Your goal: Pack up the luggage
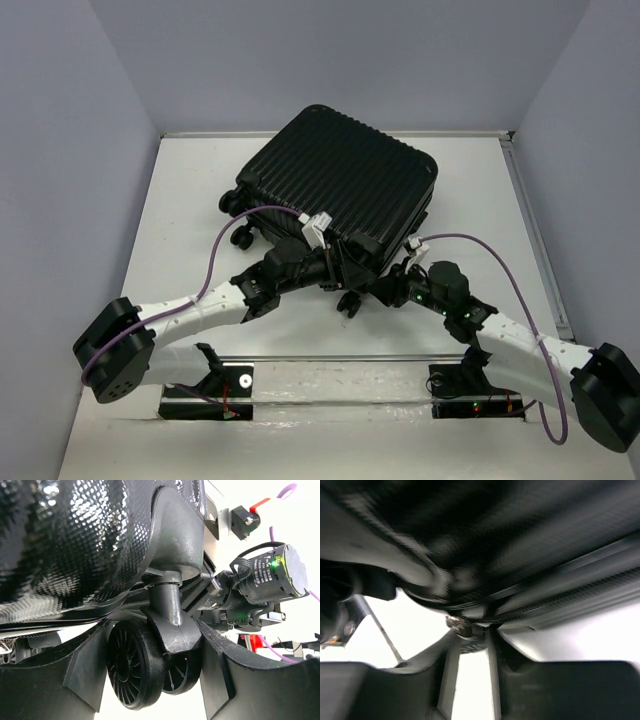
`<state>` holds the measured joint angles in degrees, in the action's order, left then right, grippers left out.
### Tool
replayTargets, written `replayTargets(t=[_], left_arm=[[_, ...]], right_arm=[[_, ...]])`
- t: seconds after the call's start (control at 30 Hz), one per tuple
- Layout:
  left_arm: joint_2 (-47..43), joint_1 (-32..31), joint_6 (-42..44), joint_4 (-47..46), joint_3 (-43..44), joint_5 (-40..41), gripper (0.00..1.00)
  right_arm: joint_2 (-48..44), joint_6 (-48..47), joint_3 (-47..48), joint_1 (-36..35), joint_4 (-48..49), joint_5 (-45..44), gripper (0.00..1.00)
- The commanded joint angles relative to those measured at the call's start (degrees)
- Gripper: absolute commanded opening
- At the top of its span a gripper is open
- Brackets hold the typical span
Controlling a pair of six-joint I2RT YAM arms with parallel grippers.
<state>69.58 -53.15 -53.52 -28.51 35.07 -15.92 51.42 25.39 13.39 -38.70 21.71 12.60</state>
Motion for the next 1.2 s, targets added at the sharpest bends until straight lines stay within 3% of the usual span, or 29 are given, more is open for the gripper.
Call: replayTargets(t=[0.0,0.07,0.2,0.43,0.57,0.6,0.67,0.8,0.87,0.97,1.0,1.03,1.07,1.1,1.13,1.17], left_arm=[[-2.2,-1.2,-1.5,-18.0,2.2,-3.7,0.06],[-1.8,-1.2,-1.6,-18.2,2.4,-3.9,0.06],[-1.8,-1.2,-1.4,-18.3,2.6,-3.5,0.06],[1.7,-1.2,-3.5,-21.2,7.5,-3.9,0.06],[3.1,-1.2,-7.1,-26.7,9.4,-4.6,0.06],[3.1,-1.3,-7.7,-27.5,9.5,-4.5,0.06],[2.6,-1.3,-8.7,-29.0,9.2,-4.0,0.06],[-0.3,-1.8,-10.3,-31.8,6.0,-1.5,0.06],[-2.1,-1.9,-10.3,-32.0,4.5,-0.9,0.06],[-4.6,-1.9,-9.2,-29.5,2.4,-0.1,0.06],[-5.2,-1.9,-7.9,-28.5,1.8,0.2,0.06],[-5.8,-1.8,-7.7,-27.7,1.6,0.3,0.07],[-6.7,-1.8,-7.4,-26.2,1.1,0.6,0.17],[-7.2,-1.8,-7.3,-25.6,0.1,0.9,0.26],[-8.1,-1.7,-7.3,-24.2,-0.4,1.2,0.41],[-8.1,-1.6,-7.3,-24.2,-1.0,1.5,0.41]], right_arm=[[1.8,0.9,3.1,-1.4,13.6,0.8,0.24],[2.1,2.8,2.0,-2.1,18.3,0.5,0.13],[0.4,3.6,0.7,-6.2,20.7,-3.8,0.07],[3.9,3.3,2.4,-20.6,24.9,-15.2,0.07],[17.7,0.5,7.0,-29.1,35.4,-20.9,0.07],[20.2,0.2,7.6,-31.5,41.8,-23.0,0.07],[25.5,-0.9,8.7,-33.2,49.6,-25.2,0.07],[41.9,-2.9,10.9,-35.0,74.9,-32.5,0.07],[43.2,-2.2,11.2,-36.5,76.3,-35.9,0.07],[41.2,-6.8,9.0,-38.9,76.5,-41.6,0.29],[40.1,-6.1,7.8,-38.9,74.9,-42.7,0.49],[36.9,-5.0,5.0,-39.4,73.1,-43.4,0.57],[34.6,-3.8,3.8,-39.4,70.2,-43.9,0.68],[32.1,-0.3,2.9,-39.4,66.1,-44.2,0.71],[26.7,1.3,2.2,-39.4,54.9,-44.1,0.73],[26.6,2.7,2.2,-39.4,48.7,-43.7,0.75]])
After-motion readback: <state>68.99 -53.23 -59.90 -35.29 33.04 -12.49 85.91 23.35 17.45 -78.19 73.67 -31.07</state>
